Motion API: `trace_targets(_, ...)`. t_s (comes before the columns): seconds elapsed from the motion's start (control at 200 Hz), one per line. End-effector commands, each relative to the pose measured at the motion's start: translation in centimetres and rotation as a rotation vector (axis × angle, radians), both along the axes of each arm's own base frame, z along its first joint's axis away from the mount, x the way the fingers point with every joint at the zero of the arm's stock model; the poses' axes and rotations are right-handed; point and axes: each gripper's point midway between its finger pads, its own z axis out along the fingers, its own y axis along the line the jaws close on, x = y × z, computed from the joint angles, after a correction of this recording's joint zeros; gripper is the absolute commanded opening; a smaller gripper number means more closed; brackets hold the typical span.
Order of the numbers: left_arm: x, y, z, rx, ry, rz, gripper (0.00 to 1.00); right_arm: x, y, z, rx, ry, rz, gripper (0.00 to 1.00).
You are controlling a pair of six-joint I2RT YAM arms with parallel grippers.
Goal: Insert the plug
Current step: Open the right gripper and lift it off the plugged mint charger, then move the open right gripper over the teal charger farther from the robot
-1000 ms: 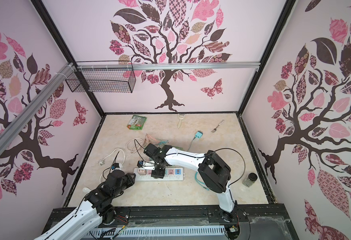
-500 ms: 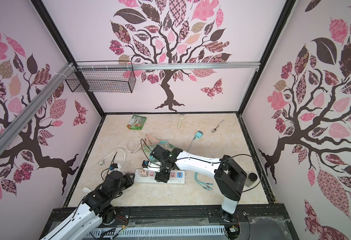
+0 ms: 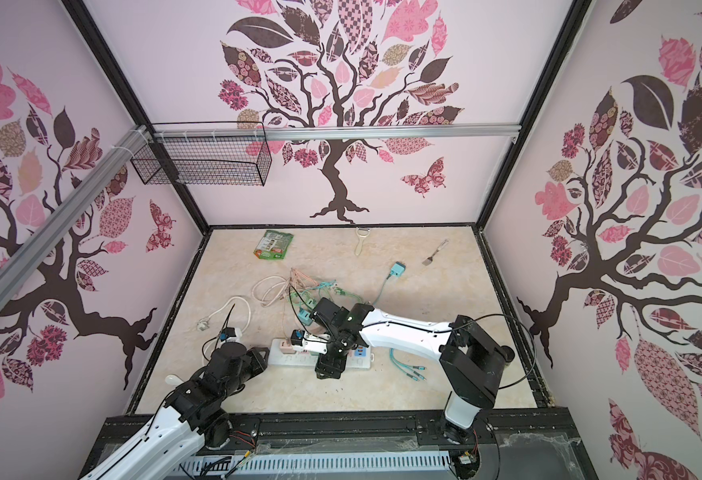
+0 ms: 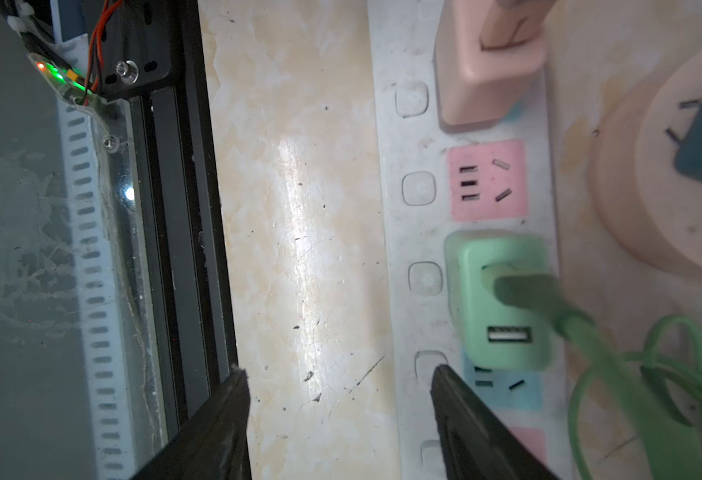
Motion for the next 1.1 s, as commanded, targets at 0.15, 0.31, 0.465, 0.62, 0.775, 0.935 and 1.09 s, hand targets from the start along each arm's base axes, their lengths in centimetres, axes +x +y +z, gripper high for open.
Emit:
trace_targets(0.15,-0.1,0.3,-0.3,0.007,0.004,0.012,0.36,-1.8,-0.7,0.7,-0.011,0.069,0.042,0.74)
trace_targets(0.31,-0.2,0.3,-0.3,0.004,0.003,0.011,0.36,-4.1,-0.1,3.1,0.089,0.154,0.138,0.74)
trace_targets(0.465,-0.2,0.4,-0.2,0.000,-0.004,0.012,0.36,-4.5,0.8,7.7,0.305,0.095,0.158,0.75)
trace_targets(0.62,-0.3,0.4,-0.1,-0.003,-0.007,0.009,0.37,-1.2,0.0,13.5,0.557,-0.031,0.000,0.78)
trace_targets(0.775,-0.2,-0.1,0.1,-0.005,-0.016,-0.021,0.40,5.1,-3.0,16.9,0.683,-0.213,-0.326,0.88)
trace_targets(0.935,-0.1,-0.5,0.6,0.015,-0.020,-0.067,0.45,9.5,-6.1,17.4,0.651,-0.301,-0.594,0.90)
trace_targets(1.09,0.1,-1.2,1.5,0.036,-0.023,-0.119,0.49,14.0,-9.8,16.4,0.594,-0.323,-0.878,0.87)
